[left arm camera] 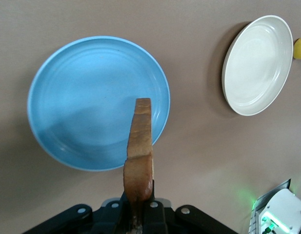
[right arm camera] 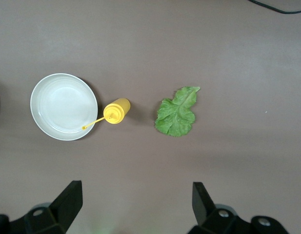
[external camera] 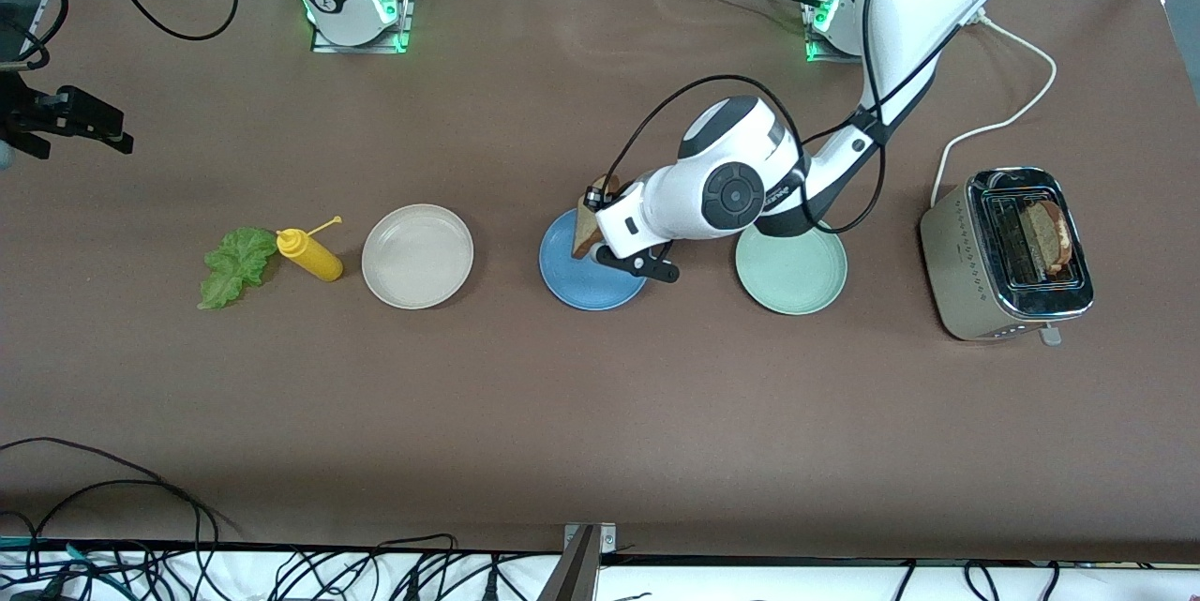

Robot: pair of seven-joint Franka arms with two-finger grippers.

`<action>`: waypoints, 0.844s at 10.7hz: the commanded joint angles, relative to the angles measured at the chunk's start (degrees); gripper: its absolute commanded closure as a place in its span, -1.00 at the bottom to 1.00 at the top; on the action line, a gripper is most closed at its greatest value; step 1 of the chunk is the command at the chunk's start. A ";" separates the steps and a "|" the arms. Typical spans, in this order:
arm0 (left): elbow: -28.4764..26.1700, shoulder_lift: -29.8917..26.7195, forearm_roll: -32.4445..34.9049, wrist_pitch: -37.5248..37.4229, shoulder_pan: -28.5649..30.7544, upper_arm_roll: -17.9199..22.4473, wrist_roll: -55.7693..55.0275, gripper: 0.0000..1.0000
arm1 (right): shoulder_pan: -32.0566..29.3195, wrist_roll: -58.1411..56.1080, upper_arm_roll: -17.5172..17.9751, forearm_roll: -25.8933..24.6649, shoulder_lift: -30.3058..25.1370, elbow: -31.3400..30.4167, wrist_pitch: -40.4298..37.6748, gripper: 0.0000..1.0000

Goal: Make sandwich in blue plate with both arms
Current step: 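Lower the bread slice flat onto the blue plate and release it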

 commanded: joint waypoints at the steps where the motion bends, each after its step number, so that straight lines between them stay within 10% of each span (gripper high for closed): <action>1: 2.50 3.95 -1.20 3.26 -0.82 -0.46 0.20 1.00 | -0.13 -0.46 -0.01 0.89 -0.20 0.45 -0.67 -1.00; 9: 3.29 6.85 -1.20 6.06 -0.47 0.33 1.97 1.00 | -0.13 -0.46 -0.01 0.89 -0.20 0.45 -0.67 -1.00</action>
